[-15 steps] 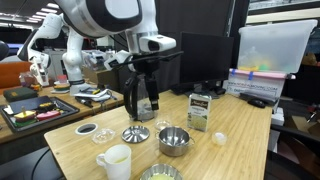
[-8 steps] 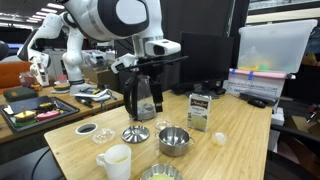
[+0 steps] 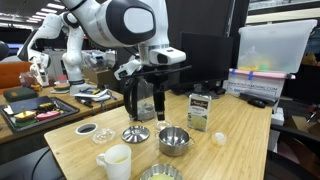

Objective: Move the silver pot to the back left corner of the desk

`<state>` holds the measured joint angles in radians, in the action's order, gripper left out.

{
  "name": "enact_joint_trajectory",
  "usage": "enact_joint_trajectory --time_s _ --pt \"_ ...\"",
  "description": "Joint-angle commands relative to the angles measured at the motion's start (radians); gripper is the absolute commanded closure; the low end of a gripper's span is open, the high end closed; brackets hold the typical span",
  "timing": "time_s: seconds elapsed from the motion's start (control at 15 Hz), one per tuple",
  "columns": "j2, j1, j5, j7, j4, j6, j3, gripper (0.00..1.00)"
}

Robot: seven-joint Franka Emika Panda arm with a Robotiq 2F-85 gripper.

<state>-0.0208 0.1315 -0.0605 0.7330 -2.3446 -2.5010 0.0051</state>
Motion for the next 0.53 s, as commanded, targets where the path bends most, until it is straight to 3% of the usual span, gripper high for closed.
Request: enact_joint_trajectory --time_s 0.0,0.47 --pt "-0.096 -0.027 0.032 0.051 0.067 -0.001 -0.042 0.0" --pt "-0.27 -0.047 0.09 0.135 0.178 0.015 -0.113 0.0"
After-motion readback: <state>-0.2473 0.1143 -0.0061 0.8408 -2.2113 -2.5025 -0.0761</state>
